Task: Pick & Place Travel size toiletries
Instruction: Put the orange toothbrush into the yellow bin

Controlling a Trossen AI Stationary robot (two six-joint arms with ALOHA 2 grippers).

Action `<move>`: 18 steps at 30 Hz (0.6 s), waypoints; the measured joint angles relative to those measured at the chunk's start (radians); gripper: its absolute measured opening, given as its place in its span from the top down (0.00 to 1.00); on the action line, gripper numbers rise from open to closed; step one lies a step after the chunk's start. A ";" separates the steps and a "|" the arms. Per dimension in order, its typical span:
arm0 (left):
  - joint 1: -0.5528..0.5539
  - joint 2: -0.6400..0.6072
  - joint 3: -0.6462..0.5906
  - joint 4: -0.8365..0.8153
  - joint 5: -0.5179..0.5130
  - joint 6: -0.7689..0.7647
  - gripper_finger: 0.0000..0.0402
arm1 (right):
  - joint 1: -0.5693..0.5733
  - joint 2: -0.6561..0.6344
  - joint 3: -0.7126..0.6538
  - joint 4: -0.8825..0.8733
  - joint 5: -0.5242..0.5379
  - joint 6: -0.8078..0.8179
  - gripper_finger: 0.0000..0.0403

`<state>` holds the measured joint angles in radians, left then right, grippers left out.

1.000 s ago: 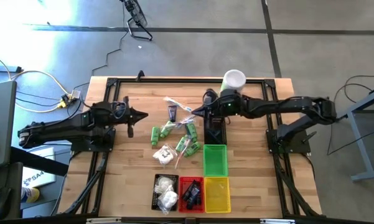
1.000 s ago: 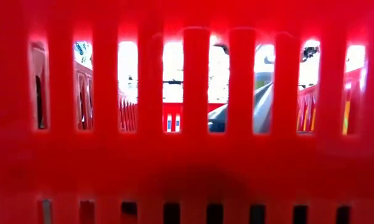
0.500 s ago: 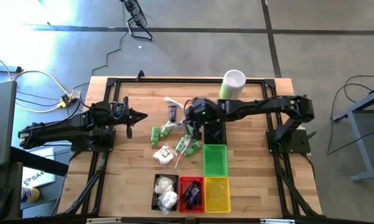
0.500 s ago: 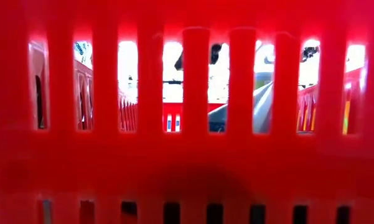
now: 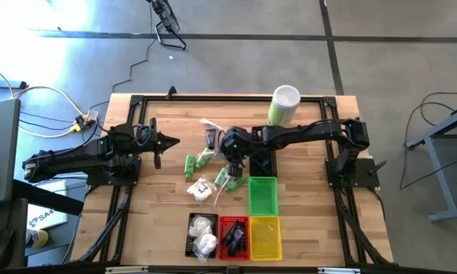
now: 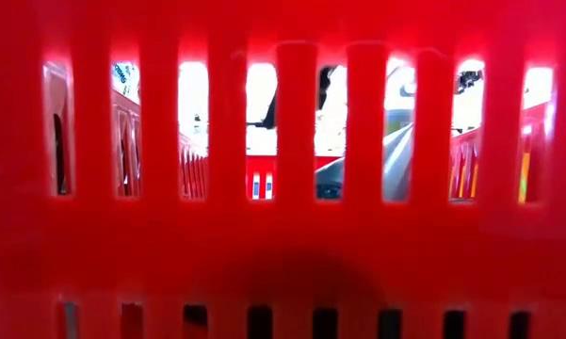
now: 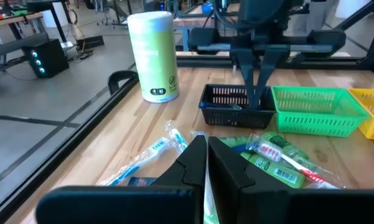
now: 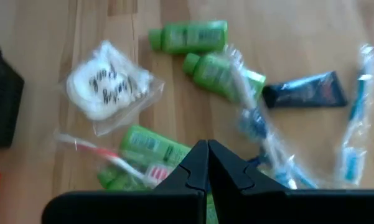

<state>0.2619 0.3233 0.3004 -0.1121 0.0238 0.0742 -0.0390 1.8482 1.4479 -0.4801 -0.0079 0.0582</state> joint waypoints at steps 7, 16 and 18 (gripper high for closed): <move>0.000 0.000 0.000 -0.033 -0.001 0.000 0.97 | 0.044 0.011 0.000 -0.011 0.043 -0.068 0.94; 0.000 0.001 0.000 -0.067 -0.002 0.003 0.97 | 0.125 0.046 -0.001 0.008 0.043 -0.231 0.54; 0.000 0.001 0.000 -0.072 -0.002 0.003 0.97 | 0.134 0.066 0.000 0.035 0.028 -0.264 0.46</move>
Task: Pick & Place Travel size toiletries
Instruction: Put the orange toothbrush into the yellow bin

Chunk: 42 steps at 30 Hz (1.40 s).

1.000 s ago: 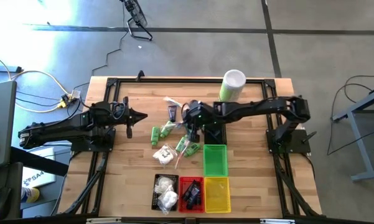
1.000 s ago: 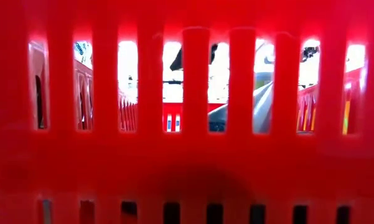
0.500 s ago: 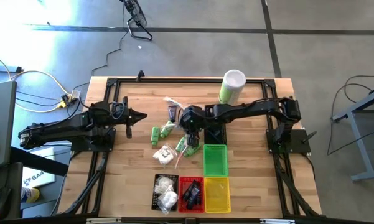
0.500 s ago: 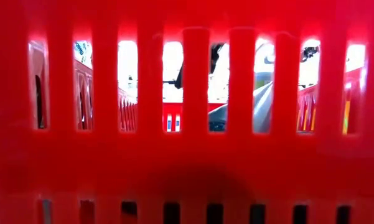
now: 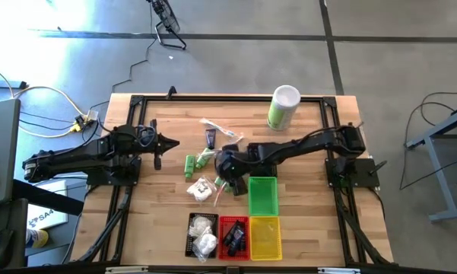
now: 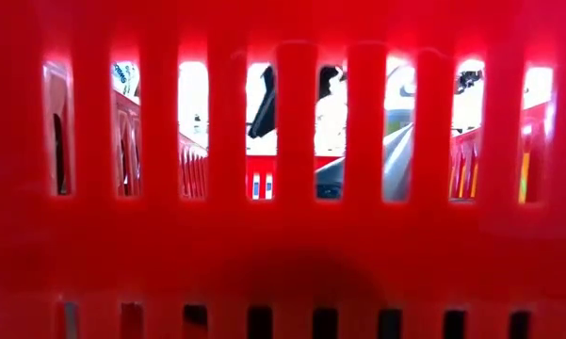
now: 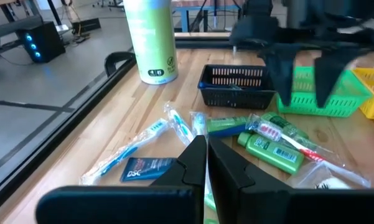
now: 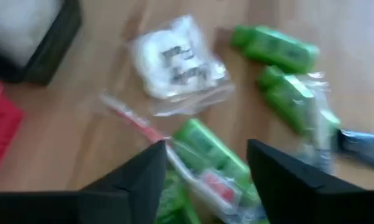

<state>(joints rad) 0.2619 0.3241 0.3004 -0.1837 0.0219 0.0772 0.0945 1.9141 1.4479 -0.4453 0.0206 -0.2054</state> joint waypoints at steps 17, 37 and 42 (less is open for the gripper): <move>0.000 0.000 0.000 -0.040 0.000 -0.006 0.97 | -0.039 0.093 -0.002 -0.087 0.004 -0.062 0.41; 0.000 0.001 0.000 -0.045 0.000 -0.005 0.97 | -0.045 0.154 -0.002 -0.062 0.038 -0.099 0.58; 0.000 0.001 0.000 -0.045 0.000 -0.005 0.97 | -0.045 0.154 -0.002 -0.059 0.042 -0.099 0.73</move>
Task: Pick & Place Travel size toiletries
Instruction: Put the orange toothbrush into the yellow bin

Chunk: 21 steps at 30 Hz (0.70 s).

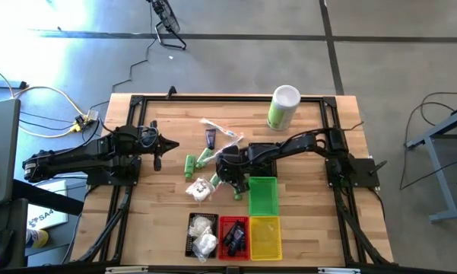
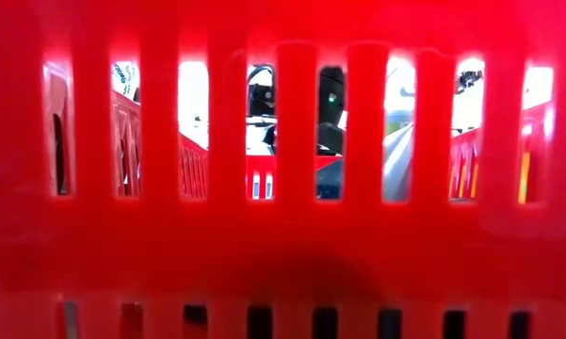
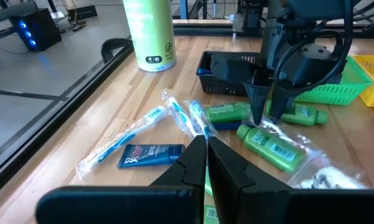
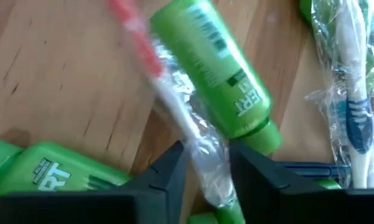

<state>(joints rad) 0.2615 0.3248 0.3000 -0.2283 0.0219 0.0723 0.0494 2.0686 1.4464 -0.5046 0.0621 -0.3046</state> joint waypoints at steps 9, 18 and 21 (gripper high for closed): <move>0.000 0.000 0.000 -0.001 0.000 0.002 0.97 | 0.014 -0.024 0.000 -0.016 0.041 -0.008 0.87; 0.000 0.000 0.000 -0.008 0.000 0.002 0.97 | 0.054 -0.120 0.000 -0.056 0.069 0.004 0.86; 0.000 0.000 0.000 -0.008 0.000 0.002 0.97 | 0.066 -0.169 0.000 -0.092 0.102 0.066 0.87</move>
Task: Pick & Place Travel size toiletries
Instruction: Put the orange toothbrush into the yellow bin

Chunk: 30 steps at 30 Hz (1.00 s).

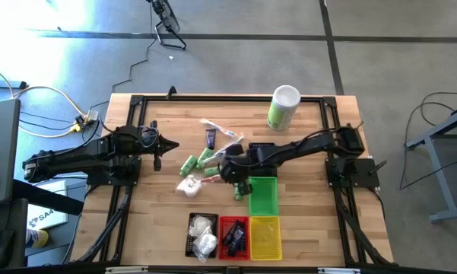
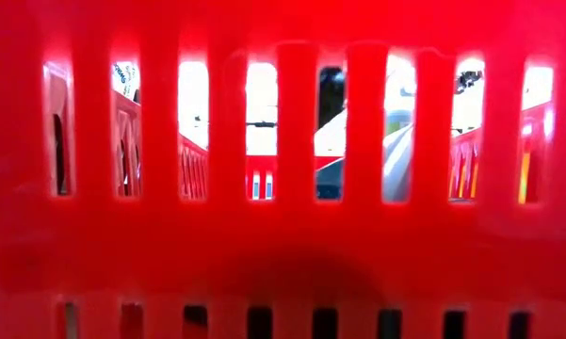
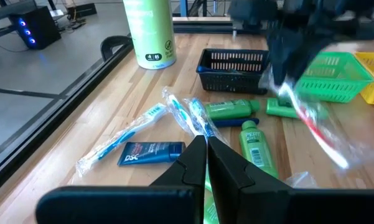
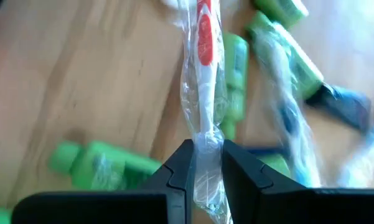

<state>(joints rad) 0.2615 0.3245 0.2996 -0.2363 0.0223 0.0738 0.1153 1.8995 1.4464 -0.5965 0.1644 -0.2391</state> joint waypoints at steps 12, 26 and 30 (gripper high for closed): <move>0.000 0.000 0.000 -0.001 0.000 0.000 0.97 | 0.050 -0.213 0.001 -0.140 0.069 0.441 0.87; 0.000 0.000 0.000 -0.002 0.000 -0.001 0.97 | 0.170 -0.318 0.001 -0.267 0.105 0.861 0.87; 0.000 0.000 0.000 0.000 0.000 0.000 0.97 | 0.198 -0.319 0.000 -0.290 0.091 0.955 0.87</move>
<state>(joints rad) 0.2619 0.3248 0.2996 -0.2364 0.0219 0.0736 0.3136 1.5807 1.4464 -0.8861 0.2551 0.7160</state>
